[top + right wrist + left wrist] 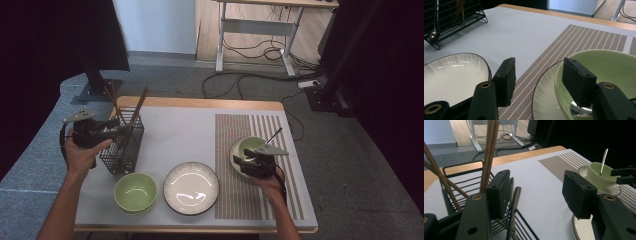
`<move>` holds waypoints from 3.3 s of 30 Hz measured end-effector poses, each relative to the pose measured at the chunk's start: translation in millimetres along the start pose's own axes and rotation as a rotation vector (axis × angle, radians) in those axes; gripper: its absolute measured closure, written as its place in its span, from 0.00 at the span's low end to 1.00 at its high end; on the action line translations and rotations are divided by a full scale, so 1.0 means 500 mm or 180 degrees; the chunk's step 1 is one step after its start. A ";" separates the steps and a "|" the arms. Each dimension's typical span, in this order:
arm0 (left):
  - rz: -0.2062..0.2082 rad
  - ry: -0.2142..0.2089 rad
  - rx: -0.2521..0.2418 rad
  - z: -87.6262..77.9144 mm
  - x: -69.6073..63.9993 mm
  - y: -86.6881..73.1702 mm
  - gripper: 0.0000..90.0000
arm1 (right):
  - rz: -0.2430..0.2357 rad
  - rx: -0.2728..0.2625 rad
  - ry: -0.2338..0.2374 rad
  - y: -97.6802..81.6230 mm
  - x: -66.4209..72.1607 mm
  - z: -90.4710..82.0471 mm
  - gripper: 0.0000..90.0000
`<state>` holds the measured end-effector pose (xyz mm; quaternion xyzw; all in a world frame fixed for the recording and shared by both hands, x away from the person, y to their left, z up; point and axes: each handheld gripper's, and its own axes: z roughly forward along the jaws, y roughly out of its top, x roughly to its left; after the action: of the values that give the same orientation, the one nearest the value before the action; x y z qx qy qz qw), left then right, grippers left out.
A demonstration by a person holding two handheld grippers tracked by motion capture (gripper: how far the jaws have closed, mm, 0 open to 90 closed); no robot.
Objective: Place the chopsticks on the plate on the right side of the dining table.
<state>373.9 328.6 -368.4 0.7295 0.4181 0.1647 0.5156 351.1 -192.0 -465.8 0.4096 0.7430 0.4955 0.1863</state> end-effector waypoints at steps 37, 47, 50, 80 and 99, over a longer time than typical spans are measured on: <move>-0.0137 0.0148 0.0078 0.044 0.087 0.015 0.45 | 0.0014 0.0038 -0.0146 -0.022 -0.002 -0.029 0.49; -0.0115 0.0199 0.0083 0.053 0.099 0.024 0.46 | 0.0026 0.0021 -0.0183 -0.025 -0.006 -0.038 0.49; -0.0134 0.0197 0.0072 0.052 0.106 0.029 0.46 | 0.0020 0.0032 -0.0190 -0.026 -0.006 -0.039 0.49; -0.0184 0.0307 0.0085 0.064 0.166 0.039 0.52 | 0.0098 -0.0028 -0.0264 -0.027 -0.023 -0.059 0.49; -0.0246 0.0361 0.0087 0.079 0.205 0.050 0.55 | 0.0127 -0.0085 -0.0316 -0.022 -0.032 -0.071 0.49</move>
<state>472.3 381.3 -382.1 0.7093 0.4767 0.1800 0.4870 331.6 -227.3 -461.7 0.4460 0.7178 0.4880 0.2185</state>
